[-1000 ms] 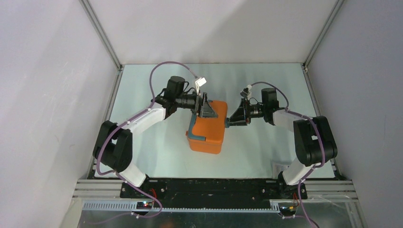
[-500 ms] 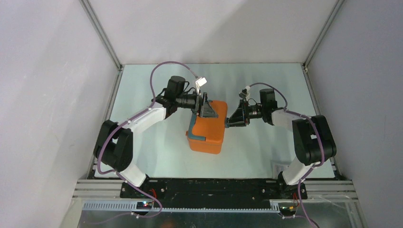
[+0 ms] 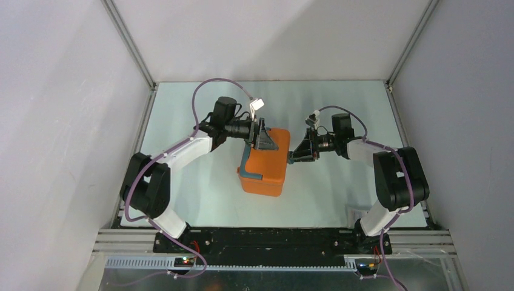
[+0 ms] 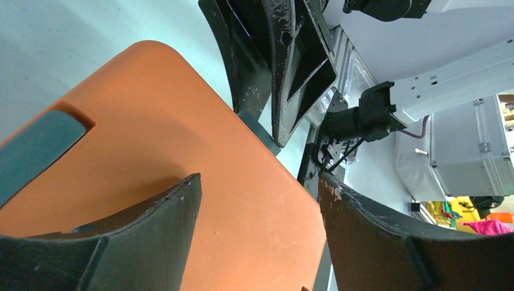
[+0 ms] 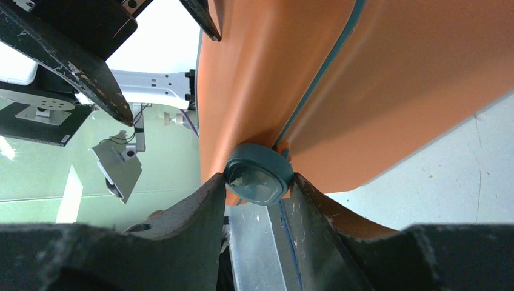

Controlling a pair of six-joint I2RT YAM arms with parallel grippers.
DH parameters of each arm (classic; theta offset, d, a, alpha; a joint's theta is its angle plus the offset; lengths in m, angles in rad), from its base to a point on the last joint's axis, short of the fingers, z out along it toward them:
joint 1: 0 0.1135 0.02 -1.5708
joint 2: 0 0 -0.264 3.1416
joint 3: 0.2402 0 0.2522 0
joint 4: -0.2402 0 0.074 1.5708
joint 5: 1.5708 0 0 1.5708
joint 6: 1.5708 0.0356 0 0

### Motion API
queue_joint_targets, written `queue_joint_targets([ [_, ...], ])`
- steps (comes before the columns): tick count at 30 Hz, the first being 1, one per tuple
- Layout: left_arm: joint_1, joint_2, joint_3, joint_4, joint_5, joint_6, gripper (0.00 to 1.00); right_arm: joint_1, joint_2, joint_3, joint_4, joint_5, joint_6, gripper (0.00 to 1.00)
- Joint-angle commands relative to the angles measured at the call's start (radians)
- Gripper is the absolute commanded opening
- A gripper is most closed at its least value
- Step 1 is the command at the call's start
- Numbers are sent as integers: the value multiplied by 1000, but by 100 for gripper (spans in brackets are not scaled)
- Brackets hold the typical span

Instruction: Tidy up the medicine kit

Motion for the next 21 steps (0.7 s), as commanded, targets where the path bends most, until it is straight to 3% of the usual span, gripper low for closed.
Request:
queue_joint_targets([
  [1,-18,64,-25,-136,-50,7,79,-6,8,29,-18,26,-41,46],
  [21,-17,68,-26,-137,-41,8,78,-9,83,30,0,7,-33,45],
])
